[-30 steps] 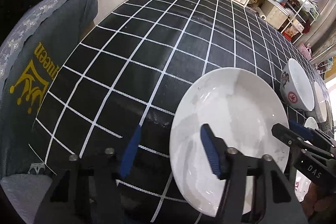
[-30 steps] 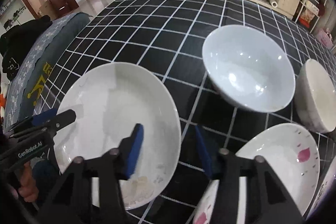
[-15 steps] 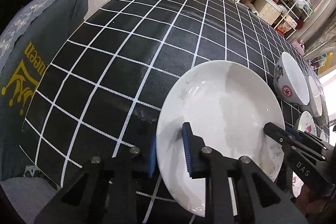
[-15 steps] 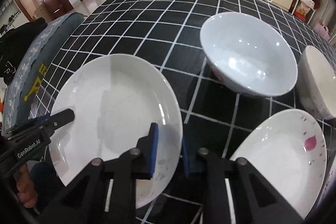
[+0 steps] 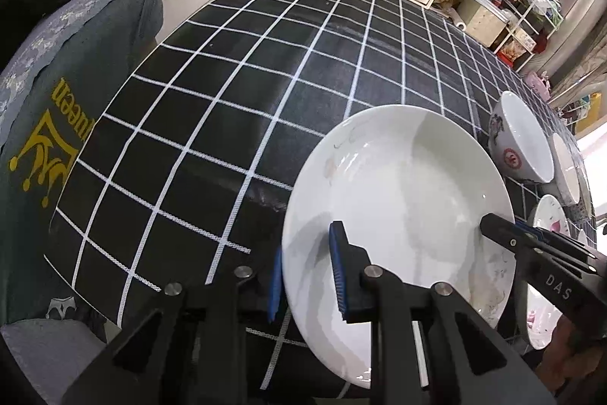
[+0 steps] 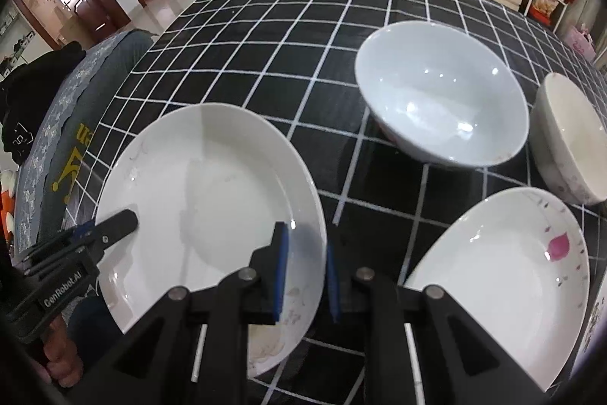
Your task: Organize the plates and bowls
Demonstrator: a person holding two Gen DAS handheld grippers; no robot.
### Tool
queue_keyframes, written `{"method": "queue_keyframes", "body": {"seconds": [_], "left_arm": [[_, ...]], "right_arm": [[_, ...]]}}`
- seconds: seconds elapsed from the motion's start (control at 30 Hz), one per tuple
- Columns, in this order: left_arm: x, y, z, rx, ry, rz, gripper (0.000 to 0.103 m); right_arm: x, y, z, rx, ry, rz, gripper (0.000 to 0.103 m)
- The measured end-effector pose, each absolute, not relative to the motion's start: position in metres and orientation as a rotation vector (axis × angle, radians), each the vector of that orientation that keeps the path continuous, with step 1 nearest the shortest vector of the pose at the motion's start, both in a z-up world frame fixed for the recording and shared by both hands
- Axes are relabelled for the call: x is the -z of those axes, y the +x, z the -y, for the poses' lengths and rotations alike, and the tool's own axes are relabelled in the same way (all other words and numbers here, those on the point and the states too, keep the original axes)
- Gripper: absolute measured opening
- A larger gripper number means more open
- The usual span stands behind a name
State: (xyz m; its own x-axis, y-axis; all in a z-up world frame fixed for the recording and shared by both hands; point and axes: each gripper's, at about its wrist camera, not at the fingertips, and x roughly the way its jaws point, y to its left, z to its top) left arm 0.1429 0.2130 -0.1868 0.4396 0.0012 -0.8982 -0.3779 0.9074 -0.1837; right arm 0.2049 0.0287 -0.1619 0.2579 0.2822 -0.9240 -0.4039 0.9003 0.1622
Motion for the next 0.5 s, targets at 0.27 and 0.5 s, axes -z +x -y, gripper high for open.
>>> {"method": "queue_keyframes", "body": {"seconds": [0.27,0.5], "left_arm": [[0.191,0.141,-0.217,-0.262,-0.396,-1.098,0.02],[0.168,0.13,-0.214,-0.304,-0.357,-1.053,0.02]], "right_arm": [[0.159,0.2,-0.025,-0.477,-0.095,-1.216,0.021],[0.133,0.191,0.0,-0.454,-0.071,-1.147,0.021]]}}
